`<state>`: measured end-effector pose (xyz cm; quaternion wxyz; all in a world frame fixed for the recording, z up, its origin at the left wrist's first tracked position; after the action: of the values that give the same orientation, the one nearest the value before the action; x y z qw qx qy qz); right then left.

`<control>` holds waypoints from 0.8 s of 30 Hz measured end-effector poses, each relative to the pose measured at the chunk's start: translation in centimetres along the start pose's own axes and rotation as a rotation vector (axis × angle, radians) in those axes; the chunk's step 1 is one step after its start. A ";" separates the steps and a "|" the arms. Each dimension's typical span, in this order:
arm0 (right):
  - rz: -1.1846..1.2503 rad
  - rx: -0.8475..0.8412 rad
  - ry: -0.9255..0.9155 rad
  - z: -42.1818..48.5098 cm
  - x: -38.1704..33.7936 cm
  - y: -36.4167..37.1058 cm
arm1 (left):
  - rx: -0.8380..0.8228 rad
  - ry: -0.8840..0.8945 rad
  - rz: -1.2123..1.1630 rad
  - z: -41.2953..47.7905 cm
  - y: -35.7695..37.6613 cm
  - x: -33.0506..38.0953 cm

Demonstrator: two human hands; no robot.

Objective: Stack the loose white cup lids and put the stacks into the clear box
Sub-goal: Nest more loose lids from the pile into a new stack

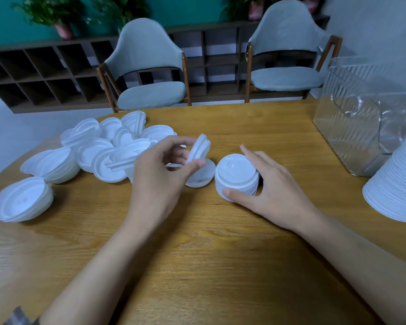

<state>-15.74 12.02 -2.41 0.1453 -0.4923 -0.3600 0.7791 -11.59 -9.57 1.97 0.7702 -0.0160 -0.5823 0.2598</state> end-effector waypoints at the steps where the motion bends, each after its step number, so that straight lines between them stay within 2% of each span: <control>1: 0.003 0.005 -0.003 0.0 0.1 0.0 | 0.017 -0.012 -0.049 0.0 -0.1 0.0; 6: 0.031 0.030 -0.027 0.1 0.1 -0.1 | 0.012 -0.167 -0.297 -0.3 0.5 -0.4; 11: 0.056 0.058 -0.060 0.1 0.0 -0.2 | -0.066 -0.207 -0.231 -0.9 2.3 -1.1; 17: 0.058 0.070 -0.052 0.1 0.0 0.0 | -0.169 -0.026 0.113 -1.6 3.7 -1.2; 21: 0.060 0.065 -0.064 0.1 0.0 0.0 | -0.142 0.141 0.288 -1.9 3.9 -0.3; 24: 0.054 0.063 -0.077 0.2 0.0 0.0 | -0.125 0.190 0.321 -1.9 3.8 -0.1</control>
<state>-15.85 11.93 -2.36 0.1257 -0.4669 -0.3273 0.8119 -11.34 -5.83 0.05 0.7679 -0.1810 -0.5118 0.3401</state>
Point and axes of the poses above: each hand's wrist, its own z-axis towards the middle knuckle, its own y-axis out of the palm, x = y × z, the point moved 5 cm from there along z, towards the middle knuckle, and after that the axes turned 4 degrees about -y, right-handed, at the moved point
